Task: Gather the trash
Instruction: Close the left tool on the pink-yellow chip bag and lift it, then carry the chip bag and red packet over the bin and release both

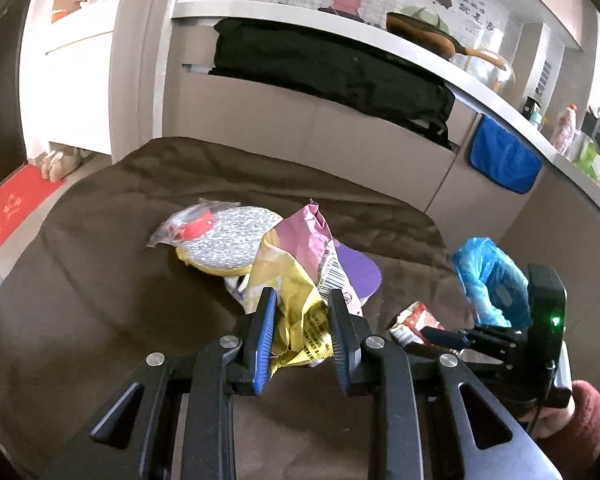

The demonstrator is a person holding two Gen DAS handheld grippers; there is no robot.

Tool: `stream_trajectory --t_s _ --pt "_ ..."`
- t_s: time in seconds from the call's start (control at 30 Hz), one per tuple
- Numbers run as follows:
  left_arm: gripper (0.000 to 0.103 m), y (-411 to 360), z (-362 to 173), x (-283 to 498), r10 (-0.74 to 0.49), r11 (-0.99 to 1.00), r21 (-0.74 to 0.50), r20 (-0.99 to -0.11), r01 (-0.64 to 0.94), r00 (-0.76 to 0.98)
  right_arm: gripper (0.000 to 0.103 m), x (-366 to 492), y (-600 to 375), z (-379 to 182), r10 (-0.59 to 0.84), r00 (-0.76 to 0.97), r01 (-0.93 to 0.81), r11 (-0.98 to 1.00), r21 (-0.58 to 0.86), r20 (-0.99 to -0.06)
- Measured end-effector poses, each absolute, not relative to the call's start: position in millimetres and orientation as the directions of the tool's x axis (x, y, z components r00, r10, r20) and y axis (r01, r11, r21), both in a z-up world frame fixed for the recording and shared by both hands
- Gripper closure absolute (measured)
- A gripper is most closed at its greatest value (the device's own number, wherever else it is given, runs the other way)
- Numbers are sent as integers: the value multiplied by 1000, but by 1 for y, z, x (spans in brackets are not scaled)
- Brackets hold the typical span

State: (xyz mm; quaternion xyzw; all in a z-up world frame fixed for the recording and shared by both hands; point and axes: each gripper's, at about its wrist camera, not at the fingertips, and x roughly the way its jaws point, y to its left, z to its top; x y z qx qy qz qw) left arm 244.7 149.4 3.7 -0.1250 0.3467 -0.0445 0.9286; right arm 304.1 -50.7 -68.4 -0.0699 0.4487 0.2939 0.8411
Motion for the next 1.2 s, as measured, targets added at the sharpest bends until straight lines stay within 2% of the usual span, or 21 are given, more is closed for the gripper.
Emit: stream_trajectory --t_s 0.17,0.23,0.5,0.83,1.2 --pt "76 152 2 243 -175 963 -269 -630 -1 756 78 303 -49 -68 403 432 -584 807 90 -807" --pt "76 150 2 243 -181 962 -271 -629 4 756 86 301 -50 -67 402 453 -574 815 86 -796" --pt "76 120 8 243 -224 962 -266 -619 67 753 88 276 -82 -32 417 581 -545 837 46 -699" --pt "76 37 19 258 -313 948 -254 -619 194 720 88 266 -147 -3 382 661 -443 894 75 -646" --pt "76 -77 22 285 -426 903 -248 -632 351 647 88 261 -259 16 276 766 -259 959 115 -581"
